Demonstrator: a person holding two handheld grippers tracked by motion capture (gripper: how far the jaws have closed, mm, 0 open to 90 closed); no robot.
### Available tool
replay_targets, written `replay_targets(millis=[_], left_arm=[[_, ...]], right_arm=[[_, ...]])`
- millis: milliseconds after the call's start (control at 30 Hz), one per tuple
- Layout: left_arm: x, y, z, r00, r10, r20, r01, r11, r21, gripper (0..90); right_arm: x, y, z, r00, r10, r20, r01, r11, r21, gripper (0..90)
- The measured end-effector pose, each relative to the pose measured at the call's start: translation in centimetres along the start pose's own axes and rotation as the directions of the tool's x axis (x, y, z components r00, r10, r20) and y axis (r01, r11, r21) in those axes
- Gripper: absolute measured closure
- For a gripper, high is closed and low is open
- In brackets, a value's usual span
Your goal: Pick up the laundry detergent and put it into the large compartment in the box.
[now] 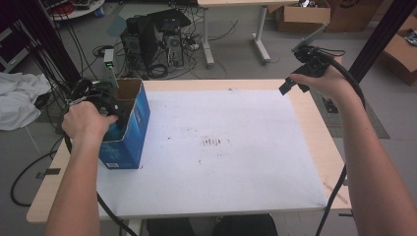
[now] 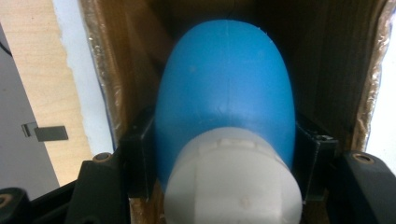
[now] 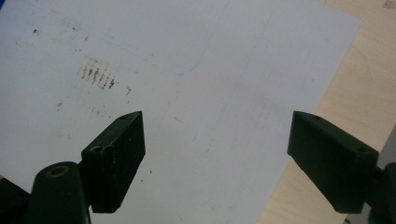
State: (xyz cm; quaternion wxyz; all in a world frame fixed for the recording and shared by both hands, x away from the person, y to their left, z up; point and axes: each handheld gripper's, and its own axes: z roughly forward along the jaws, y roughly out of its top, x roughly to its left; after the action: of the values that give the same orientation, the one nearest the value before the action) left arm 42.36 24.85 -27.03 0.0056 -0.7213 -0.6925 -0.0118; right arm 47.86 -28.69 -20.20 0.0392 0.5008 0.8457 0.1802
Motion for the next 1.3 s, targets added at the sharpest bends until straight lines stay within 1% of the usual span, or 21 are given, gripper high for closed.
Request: replay_targets(millis=[100,167,300,500,700,833,933,1100,1300], left_arm=[[-0.03,0.01,0.23,1.0,0.0,0.009,0.0,1.0,0.002,38.3],[-0.02,-0.02,0.27,0.9999,-0.006,0.01,0.006,1.0,-0.007,38.3],[-0.2,-0.06,0.29,1.0,0.001,0.003,-0.001,1.0,-0.001,38.3],[-0.34,-0.07,0.35,1.0,0.0,-0.001,0.0,1.0,-0.002,38.2],[-0.62,-0.03,0.38,0.9999,0.003,-0.011,-0.003,1.0,0.009,38.1],[-0.71,-0.05,0.38,0.9999,0.0,-0.01,0.0,0.9999,0.013,38.0],[-0.69,-0.05,0.39,0.9999,0.009,-0.013,-0.009,0.9999,0.014,37.8],[-0.73,-0.05,0.42,0.9998,0.012,-0.015,-0.011,0.9998,0.019,37.7],[-0.75,-0.05,0.42,0.9999,0.009,-0.014,-0.008,0.9998,0.02,37.6]], right_arm=[[0.08,0.02,0.05,1.0,-0.002,-0.002,0.002,1.0,-0.001,19.1],[0.12,0.02,0.08,1.0,-0.002,-0.003,0.002,1.0,-0.002,19.1],[0.11,-0.02,0.12,1.0,0.0,0.0,0.0,1.0,0.001,19.1],[0.24,-0.04,0.12,1.0,-0.004,-0.004,0.004,1.0,0.0,19.1],[0.23,-0.12,0.01,1.0,0.0,-0.002,0.0,1.0,-0.001,19.1],[0.25,-0.15,0.01,1.0,-0.002,-0.004,0.002,1.0,-0.002,19.1],[0.21,-0.18,0.01,1.0,-0.001,-0.004,0.001,1.0,-0.003,19.1],[0.2,-0.21,-0.01,1.0,-0.003,-0.004,0.003,1.0,-0.001,19.1],[0.15,-0.28,-0.05,1.0,-0.001,-0.002,0.001,1.0,0.0,19.1]])
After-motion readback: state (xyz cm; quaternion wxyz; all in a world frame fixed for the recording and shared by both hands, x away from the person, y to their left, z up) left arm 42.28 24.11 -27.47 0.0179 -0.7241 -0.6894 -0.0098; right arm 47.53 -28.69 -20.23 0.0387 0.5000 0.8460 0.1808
